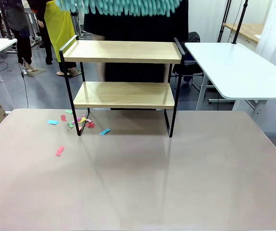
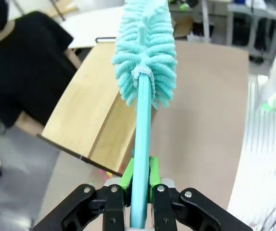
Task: Clean the shelf.
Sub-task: Clean the specific section of the Shelf indicated by the human with the Duster.
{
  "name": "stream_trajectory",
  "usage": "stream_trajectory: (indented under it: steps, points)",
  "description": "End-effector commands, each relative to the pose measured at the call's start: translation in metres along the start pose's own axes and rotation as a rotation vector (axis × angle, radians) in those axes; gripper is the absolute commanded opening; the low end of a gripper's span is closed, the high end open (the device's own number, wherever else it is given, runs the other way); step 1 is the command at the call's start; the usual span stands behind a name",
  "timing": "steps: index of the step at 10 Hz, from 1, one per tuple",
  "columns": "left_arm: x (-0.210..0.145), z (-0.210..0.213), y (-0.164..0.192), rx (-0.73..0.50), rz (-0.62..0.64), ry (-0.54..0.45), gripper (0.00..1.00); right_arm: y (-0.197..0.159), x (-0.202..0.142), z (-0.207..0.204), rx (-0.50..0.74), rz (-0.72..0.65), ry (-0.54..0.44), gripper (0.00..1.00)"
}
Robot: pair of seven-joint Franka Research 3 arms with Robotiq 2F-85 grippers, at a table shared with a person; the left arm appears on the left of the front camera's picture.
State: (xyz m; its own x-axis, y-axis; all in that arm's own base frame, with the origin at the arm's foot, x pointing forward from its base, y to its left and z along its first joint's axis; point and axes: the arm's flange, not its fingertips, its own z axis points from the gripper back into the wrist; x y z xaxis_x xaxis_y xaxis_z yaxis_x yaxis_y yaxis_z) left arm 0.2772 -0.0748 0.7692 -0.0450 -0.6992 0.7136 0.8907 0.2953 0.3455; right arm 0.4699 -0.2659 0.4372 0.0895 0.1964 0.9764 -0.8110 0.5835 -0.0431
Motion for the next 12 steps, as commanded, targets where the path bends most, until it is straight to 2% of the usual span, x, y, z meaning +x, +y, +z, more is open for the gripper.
stream_trajectory:
  steps: [1,4,7,8,10,11,12]
  points:
    - [0.005,-0.013,-0.010,-0.034,-0.178,-0.024,0.13,0.000,0.004,-0.001,0.000,0.006,-0.004,1.00]
    - [0.012,-0.044,-0.017,-0.208,-0.253,0.096,0.13,0.000,0.004,-0.001,0.000,0.006,-0.004,1.00]
    - [0.000,-0.059,-0.034,-0.454,-0.432,0.362,0.13,0.000,0.004,-0.001,0.000,0.006,-0.004,1.00]
    - [-0.002,-0.063,-0.037,-0.512,-0.425,0.474,0.13,0.000,0.004,-0.001,0.000,0.006,-0.004,1.00]
    - [-0.040,-0.064,-0.033,-0.604,-0.398,0.706,0.13,0.000,0.004,-0.001,0.000,0.006,-0.004,1.00]
    - [-0.058,-0.064,-0.027,-0.615,-0.341,0.790,0.13,0.000,0.004,-0.001,0.000,0.006,-0.004,1.00]
    - [-0.072,-0.064,-0.023,-0.637,-0.286,0.833,0.13,0.000,0.004,-0.001,0.000,0.006,-0.004,1.00]
